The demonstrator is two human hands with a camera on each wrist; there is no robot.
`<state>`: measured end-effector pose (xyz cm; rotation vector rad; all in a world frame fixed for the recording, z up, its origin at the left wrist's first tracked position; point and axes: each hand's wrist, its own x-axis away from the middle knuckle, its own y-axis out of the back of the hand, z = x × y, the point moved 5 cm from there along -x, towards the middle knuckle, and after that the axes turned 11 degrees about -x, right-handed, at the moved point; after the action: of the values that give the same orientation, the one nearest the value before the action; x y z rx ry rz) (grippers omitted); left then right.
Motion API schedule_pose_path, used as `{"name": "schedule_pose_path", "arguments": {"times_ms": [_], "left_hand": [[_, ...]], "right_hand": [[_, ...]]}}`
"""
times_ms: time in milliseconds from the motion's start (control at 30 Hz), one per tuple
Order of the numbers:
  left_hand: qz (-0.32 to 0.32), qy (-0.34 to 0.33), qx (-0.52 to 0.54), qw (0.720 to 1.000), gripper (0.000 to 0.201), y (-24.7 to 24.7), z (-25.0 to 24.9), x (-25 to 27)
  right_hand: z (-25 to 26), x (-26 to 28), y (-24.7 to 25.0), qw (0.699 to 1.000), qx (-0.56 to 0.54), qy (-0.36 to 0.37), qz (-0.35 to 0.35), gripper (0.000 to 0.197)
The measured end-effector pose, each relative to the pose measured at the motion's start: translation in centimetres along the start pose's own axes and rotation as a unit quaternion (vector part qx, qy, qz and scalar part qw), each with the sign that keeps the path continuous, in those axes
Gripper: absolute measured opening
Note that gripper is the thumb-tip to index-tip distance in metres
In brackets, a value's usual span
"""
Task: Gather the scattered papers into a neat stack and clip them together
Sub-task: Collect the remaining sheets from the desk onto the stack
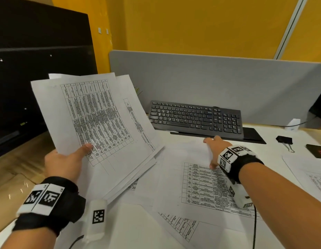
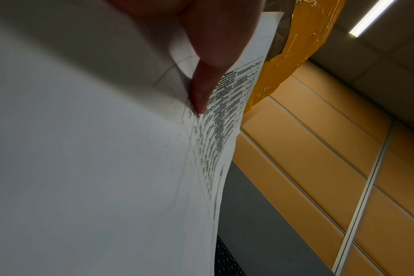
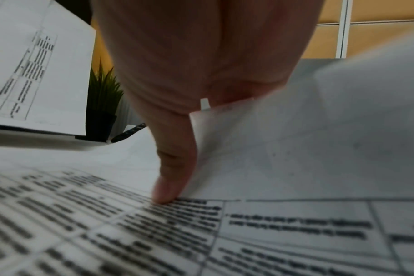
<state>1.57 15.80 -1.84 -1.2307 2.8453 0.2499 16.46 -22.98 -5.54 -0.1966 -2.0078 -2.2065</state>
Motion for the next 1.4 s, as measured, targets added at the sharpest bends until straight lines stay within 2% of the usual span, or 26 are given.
{"name": "schedule_pose_path", "arguments": {"times_ms": [67,100,200,233,333,400,500,567,633,700,733,833,933,1000,1100,1167,1200,1267,1333,1400], "left_hand": [[-0.003,0.002,-0.003,1.000,0.048,0.1,0.1,-0.1],[-0.002,0.002,-0.001,1.000,0.048,0.2,0.2,-0.1],[-0.002,0.003,0.001,1.000,0.048,0.3,0.0,0.0],[-0.003,0.003,0.001,1.000,0.047,0.4,0.0,0.0],[0.002,0.007,0.002,1.000,0.047,0.2,0.2,-0.2],[0.006,0.007,0.003,1.000,0.046,-0.1,0.2,-0.3],[0.012,0.003,-0.002,1.000,0.046,-0.3,-0.2,-0.1],[0.020,-0.002,-0.010,1.000,0.046,-0.4,-0.5,0.1],[0.036,-0.002,-0.004,0.999,0.047,-0.9,-0.8,0.4],[0.062,0.002,0.008,0.998,0.049,-1.5,-1.3,0.8],[0.080,0.004,0.019,0.997,0.049,-1.9,-1.5,1.1],[0.150,0.014,0.078,0.986,0.041,-3.5,-2.1,2.7],[0.216,0.027,0.107,0.970,0.034,-5.1,-1.8,4.0],[0.251,0.034,0.069,0.965,0.028,-6.1,-1.0,4.6],[0.253,0.046,0.040,0.965,0.007,-6.8,-0.4,5.3],[0.264,0.050,0.031,0.963,0.017,-7.4,-0.5,6.0],[0.261,0.063,0.042,0.962,0.019,-7.6,-0.4,6.1],[0.246,0.115,0.104,0.957,0.028,-7.8,0.2,6.2],[0.211,0.169,0.125,0.955,0.055,-7.9,1.4,5.8],[0.184,0.176,0.122,0.959,0.074,-7.8,1.7,5.5]], "right_hand": [[-0.1,0.3,0.2,1.000,-0.007,0.000,-0.005,0.094],[-0.2,0.5,0.4,1.000,0.003,0.006,-0.001,0.082],[-0.5,1.4,3.1,0.999,0.038,0.023,-0.016,0.023],[-0.7,1.9,4.6,0.999,0.029,0.025,-0.034,0.015],[-0.4,4.1,11.3,0.990,-0.017,0.046,-0.135,0.009],[0.1,6.0,16.3,0.966,-0.088,0.080,-0.229,0.014],[0.5,8.6,21.8,0.899,-0.239,0.144,-0.337,0.014],[0.7,9.6,23.0,0.856,-0.325,0.167,-0.366,0.020],[1.3,9.7,22.3,0.821,-0.423,0.171,-0.344,0.026],[2.3,8.7,19.6,0.798,-0.523,0.147,-0.260,0.024],[2.9,7.9,18.0,0.800,-0.543,0.132,-0.219,0.022],[4.3,5.8,12.6,0.831,-0.531,0.074,-0.147,0.031],[4.8,4.7,8.0,0.836,-0.539,0.030,-0.100,0.033],[5.0,4.3,5.5,0.837,-0.545,-0.004,-0.058,0.040],[4.4,3.6,2.0,0.824,-0.564,-0.052,-0.019,0.047],[3.4,3.2,0.1,0.803,-0.590,-0.088,-0.005,0.066],[3.0,3.2,-0.5,0.805,-0.585,-0.100,0.003,0.070],[2.7,3.5,-1.4,0.830,-0.547,-0.109,0.034,0.061],[2.4,3.8,-2.0,0.859,-0.498,-0.110,0.052,0.049],[1.8,3.8,-2.3,0.859,-0.498,-0.109,0.049,0.039]]}}
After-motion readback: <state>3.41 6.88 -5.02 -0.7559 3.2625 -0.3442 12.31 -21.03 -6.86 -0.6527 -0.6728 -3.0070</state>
